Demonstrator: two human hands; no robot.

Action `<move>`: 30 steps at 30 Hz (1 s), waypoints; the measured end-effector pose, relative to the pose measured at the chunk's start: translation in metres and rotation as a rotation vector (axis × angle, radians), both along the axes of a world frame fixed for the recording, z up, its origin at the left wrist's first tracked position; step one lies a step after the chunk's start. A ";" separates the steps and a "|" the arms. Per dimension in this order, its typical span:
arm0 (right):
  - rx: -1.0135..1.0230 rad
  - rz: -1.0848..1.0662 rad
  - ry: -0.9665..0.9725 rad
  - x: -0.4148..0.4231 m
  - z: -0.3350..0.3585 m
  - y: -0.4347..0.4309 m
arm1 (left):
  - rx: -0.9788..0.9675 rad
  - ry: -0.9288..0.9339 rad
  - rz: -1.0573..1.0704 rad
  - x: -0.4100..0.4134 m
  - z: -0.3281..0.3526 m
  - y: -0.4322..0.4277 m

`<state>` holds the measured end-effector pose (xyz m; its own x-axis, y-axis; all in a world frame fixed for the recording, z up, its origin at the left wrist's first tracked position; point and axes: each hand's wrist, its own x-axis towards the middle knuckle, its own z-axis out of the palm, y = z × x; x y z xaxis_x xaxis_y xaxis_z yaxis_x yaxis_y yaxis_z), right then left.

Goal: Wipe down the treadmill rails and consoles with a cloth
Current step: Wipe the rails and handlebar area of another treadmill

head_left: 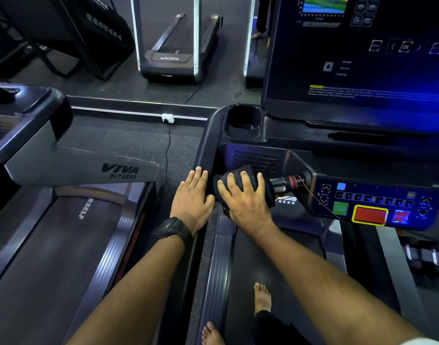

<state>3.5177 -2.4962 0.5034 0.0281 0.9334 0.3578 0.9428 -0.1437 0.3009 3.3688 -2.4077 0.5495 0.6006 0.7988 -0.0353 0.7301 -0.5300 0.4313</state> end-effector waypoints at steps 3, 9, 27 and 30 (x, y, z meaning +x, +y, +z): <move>-0.129 -0.004 0.020 0.001 0.020 0.010 | 0.000 0.020 -0.004 0.000 0.001 -0.001; -0.262 -0.051 0.179 0.004 0.045 0.019 | 0.010 0.010 -0.006 -0.002 0.001 -0.002; -0.251 -0.407 0.415 0.023 0.065 0.003 | 0.017 0.035 0.000 -0.002 0.002 -0.004; -0.240 -0.438 0.421 0.023 0.067 -0.003 | 0.006 0.046 -0.003 -0.004 0.002 -0.006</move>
